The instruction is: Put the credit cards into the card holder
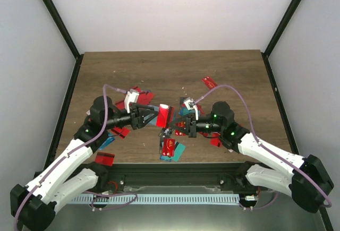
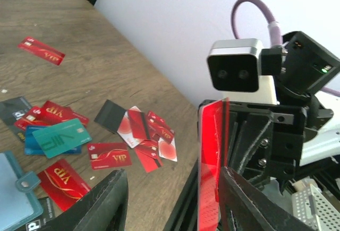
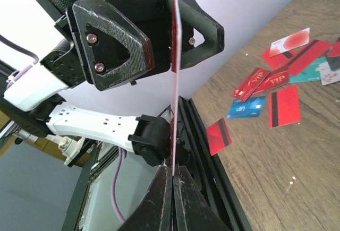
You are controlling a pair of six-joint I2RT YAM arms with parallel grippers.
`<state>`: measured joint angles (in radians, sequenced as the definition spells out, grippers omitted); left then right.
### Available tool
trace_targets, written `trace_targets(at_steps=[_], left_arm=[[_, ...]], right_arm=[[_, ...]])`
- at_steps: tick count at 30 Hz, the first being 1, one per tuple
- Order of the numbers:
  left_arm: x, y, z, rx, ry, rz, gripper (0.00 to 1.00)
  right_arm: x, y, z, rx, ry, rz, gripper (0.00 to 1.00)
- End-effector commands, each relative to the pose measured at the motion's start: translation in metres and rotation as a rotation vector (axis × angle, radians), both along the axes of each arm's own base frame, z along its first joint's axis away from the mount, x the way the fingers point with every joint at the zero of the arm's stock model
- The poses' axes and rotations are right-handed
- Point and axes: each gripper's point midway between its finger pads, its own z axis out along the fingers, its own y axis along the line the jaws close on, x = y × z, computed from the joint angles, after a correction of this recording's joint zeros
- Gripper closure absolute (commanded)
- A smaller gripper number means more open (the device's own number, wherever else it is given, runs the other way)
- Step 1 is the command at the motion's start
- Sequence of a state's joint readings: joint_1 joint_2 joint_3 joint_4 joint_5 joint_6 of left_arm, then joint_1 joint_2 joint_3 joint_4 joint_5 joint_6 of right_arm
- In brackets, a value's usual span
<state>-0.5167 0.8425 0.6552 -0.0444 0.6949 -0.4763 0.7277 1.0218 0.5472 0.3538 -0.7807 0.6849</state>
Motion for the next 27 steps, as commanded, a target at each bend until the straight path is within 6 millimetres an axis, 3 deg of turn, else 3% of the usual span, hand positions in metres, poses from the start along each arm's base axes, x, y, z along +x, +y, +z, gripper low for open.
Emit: trace_targets(at_steps=[1,15,22,26,27], left_arm=[[-0.015,-0.002,0.017,-0.066,-0.044,-0.070,0.52],[-0.030,-0.011,0.018,-0.119,-0.024,-0.184,0.72],[-0.031,-0.013,0.019,-0.124,-0.016,-0.193,0.96],[-0.024,-0.012,0.016,-0.117,-0.003,-0.154,0.96],[-0.020,-0.012,0.014,-0.111,0.005,-0.136,0.96]], right_arm=[[-0.008,0.001,0.038,0.086,-0.108,0.072,0.99],[-0.013,0.005,0.047,0.115,-0.125,0.129,0.99],[-0.013,0.006,0.049,0.119,-0.135,0.131,0.99],[-0.006,0.007,0.048,0.105,-0.130,0.104,0.99],[-0.001,0.007,0.046,0.085,-0.120,0.078,0.92]])
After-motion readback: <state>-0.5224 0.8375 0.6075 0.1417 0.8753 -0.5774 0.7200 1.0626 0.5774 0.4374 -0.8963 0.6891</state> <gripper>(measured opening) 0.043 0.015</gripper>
